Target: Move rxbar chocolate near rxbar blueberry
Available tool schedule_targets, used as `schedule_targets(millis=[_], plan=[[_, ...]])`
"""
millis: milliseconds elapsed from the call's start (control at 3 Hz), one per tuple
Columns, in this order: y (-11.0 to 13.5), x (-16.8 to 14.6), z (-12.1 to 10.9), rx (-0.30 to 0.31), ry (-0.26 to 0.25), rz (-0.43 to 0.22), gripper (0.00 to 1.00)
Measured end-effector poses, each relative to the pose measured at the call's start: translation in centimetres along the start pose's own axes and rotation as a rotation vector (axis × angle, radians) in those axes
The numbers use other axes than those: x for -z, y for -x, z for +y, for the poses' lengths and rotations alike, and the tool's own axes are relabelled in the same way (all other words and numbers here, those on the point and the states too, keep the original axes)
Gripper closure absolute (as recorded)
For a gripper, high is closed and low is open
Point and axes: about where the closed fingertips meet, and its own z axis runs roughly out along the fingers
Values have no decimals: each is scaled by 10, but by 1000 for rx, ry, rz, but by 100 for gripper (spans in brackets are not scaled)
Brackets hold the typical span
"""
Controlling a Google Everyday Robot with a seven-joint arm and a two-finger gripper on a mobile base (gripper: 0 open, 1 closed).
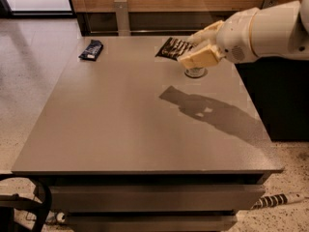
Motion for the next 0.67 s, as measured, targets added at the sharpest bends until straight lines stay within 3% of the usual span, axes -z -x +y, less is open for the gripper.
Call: schedule_targets(millis=[333, 667], plan=[[37, -8, -13, 48, -24, 36, 100], [66, -28, -20, 52, -54, 30, 100]])
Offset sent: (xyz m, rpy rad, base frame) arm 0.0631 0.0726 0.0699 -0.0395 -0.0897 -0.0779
